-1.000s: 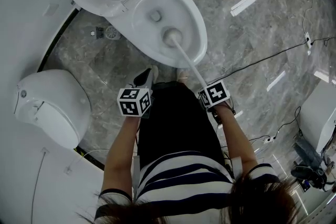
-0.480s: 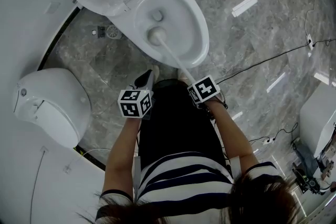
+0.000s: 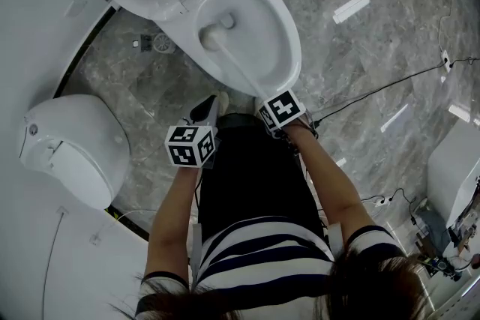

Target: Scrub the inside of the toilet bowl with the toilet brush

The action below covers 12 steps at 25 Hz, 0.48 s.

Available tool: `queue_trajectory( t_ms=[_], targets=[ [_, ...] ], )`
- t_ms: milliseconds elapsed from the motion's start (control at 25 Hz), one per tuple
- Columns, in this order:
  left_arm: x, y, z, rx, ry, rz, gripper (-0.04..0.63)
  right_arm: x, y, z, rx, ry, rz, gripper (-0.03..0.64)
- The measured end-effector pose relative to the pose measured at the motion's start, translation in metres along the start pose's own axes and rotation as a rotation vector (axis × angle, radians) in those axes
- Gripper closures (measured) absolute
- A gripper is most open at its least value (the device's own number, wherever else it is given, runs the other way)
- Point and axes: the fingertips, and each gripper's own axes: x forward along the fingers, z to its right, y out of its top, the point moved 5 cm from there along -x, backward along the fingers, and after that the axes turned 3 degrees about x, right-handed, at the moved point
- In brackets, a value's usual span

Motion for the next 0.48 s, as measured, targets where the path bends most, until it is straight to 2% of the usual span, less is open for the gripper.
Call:
queue_trajectory(
  t_ms=[360, 480],
  targets=[
    [0.001, 0.004, -0.006, -0.007, 0.007, 0.003, 0.595, 0.003, 0.024, 0.007, -0.015, -0.022, 0.017, 0.595],
    [0.001, 0.005, -0.005, -0.009, 0.007, -0.001, 0.595, -0.003, 0.027, 0.013, -0.035, -0.053, 0.031, 0.595]
  ],
)
